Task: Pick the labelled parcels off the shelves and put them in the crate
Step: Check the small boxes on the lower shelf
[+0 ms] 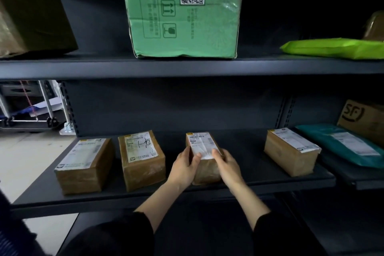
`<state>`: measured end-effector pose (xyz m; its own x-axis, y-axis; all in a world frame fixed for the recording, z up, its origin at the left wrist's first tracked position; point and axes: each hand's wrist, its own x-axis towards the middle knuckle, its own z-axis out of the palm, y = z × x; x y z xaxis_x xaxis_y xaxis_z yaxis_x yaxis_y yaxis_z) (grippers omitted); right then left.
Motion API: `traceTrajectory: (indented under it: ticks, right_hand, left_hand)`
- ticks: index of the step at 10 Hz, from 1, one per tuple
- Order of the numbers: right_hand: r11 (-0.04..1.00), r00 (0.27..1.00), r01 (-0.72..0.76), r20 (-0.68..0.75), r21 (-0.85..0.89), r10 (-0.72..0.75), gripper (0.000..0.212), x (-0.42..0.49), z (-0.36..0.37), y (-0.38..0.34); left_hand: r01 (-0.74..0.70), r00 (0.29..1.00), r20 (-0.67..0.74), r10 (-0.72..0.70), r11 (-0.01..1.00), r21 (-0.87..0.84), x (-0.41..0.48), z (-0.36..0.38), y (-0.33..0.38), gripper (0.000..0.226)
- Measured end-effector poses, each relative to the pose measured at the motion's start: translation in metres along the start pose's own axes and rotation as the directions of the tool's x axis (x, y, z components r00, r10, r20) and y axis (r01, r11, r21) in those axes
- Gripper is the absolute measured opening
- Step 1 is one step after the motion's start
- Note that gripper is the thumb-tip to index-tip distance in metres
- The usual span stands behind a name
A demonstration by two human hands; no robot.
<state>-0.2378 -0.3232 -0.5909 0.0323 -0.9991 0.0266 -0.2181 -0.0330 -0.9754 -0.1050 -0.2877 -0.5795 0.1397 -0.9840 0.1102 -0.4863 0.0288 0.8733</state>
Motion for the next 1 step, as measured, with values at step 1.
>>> traceTrajectory:
  ticks: [1]
  right_hand:
    - [0.988, 0.999, 0.022, -0.028, -0.150, -0.027, 0.056, -0.0040, -0.0067, 0.0060]
  left_hand:
    - [-0.038, 0.999, -0.002, 0.039, 0.991, 0.126, -0.0108, -0.0050, 0.0001, 0.065]
